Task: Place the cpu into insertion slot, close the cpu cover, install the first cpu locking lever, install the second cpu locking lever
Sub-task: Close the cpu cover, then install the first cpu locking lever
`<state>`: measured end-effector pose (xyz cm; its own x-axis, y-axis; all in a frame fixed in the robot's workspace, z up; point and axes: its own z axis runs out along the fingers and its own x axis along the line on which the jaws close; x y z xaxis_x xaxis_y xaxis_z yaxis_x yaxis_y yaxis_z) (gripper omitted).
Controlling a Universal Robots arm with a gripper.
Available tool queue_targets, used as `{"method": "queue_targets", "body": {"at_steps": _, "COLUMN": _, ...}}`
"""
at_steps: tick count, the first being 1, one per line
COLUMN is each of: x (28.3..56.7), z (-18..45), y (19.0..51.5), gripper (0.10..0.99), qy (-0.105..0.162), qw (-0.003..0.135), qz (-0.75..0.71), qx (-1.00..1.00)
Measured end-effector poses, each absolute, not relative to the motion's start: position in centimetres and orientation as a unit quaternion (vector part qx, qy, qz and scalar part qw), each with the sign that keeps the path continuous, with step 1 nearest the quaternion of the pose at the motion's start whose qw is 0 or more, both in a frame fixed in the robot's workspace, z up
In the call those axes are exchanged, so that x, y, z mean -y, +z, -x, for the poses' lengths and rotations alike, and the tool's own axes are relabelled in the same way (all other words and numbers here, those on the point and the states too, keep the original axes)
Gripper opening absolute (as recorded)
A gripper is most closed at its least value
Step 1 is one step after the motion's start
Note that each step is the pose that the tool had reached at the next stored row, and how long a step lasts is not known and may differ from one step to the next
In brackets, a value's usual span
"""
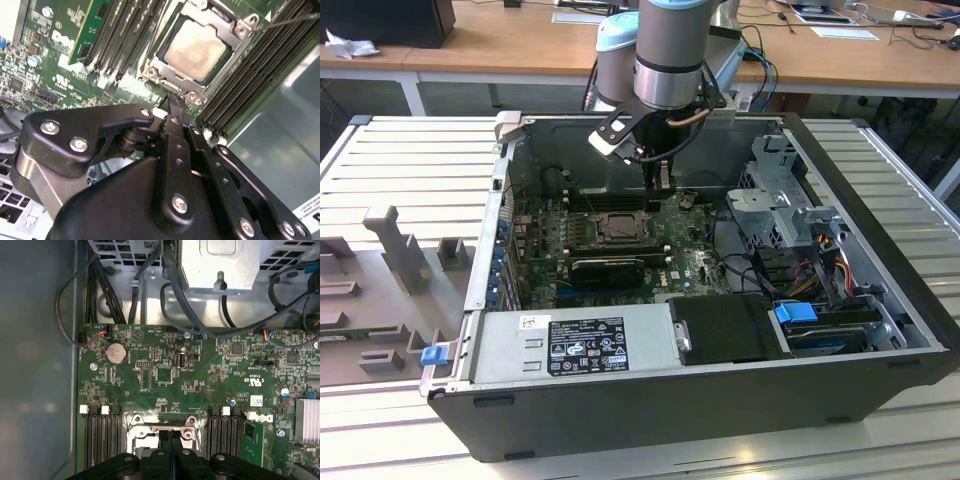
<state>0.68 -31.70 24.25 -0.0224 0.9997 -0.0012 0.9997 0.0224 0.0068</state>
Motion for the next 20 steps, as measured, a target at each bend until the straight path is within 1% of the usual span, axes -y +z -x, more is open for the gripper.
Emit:
{"method": "queue_targets", "body": {"at_steps": 9, "x": 31.7, "z": 1.6, "y": 23.1, "gripper": 0.106, "qy": 0.002, "qw": 0.002, "qz": -0.691, "qx": -0.723}}
{"method": "queue_targets", "body": {"at_steps": 20, "x": 31.7, "z": 4.0, "y": 22.9, "gripper": 0.106, "qy": 0.004, "qw": 0.0, "qz": -0.689, "qx": -0.725}}
